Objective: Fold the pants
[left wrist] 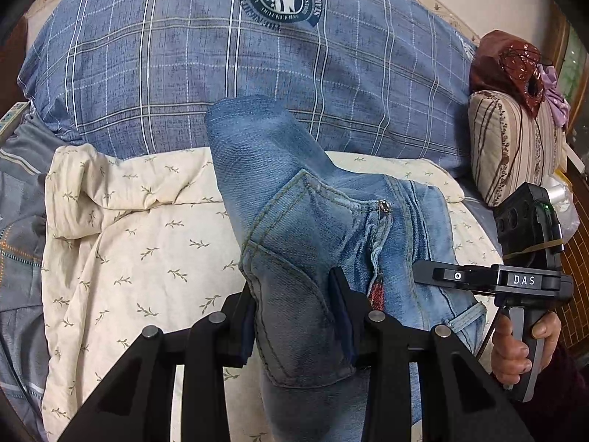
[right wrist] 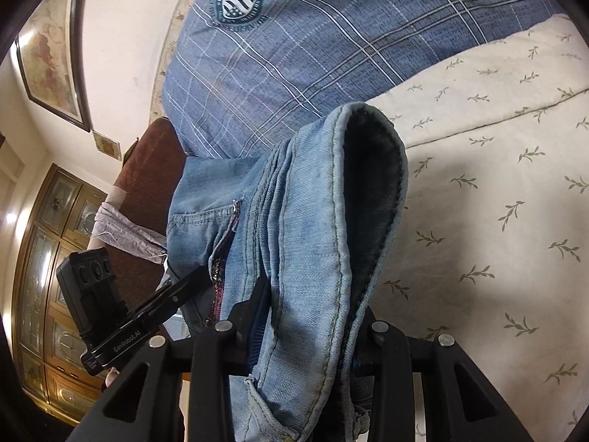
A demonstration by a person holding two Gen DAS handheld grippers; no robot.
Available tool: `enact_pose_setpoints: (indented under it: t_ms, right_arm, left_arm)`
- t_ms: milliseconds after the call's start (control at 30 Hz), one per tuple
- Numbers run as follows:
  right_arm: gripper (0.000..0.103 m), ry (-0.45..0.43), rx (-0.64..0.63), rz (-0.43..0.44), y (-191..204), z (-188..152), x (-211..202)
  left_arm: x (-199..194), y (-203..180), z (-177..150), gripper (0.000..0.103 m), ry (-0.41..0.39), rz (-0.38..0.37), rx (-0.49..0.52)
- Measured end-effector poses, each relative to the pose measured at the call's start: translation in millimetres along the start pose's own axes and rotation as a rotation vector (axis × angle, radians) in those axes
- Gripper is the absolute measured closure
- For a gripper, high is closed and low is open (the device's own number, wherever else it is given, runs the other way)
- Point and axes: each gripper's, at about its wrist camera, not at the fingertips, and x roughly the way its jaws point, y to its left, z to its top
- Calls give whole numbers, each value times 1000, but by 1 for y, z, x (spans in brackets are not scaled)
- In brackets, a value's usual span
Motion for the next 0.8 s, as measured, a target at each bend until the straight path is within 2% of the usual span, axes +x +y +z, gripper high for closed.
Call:
enact_pose_setpoints:
  t_ms: [800]
  right_arm:
    - [66, 54, 85, -33, -38, 12, 39]
  left_arm:
    - [57, 21, -9, 64, 105, 17, -62]
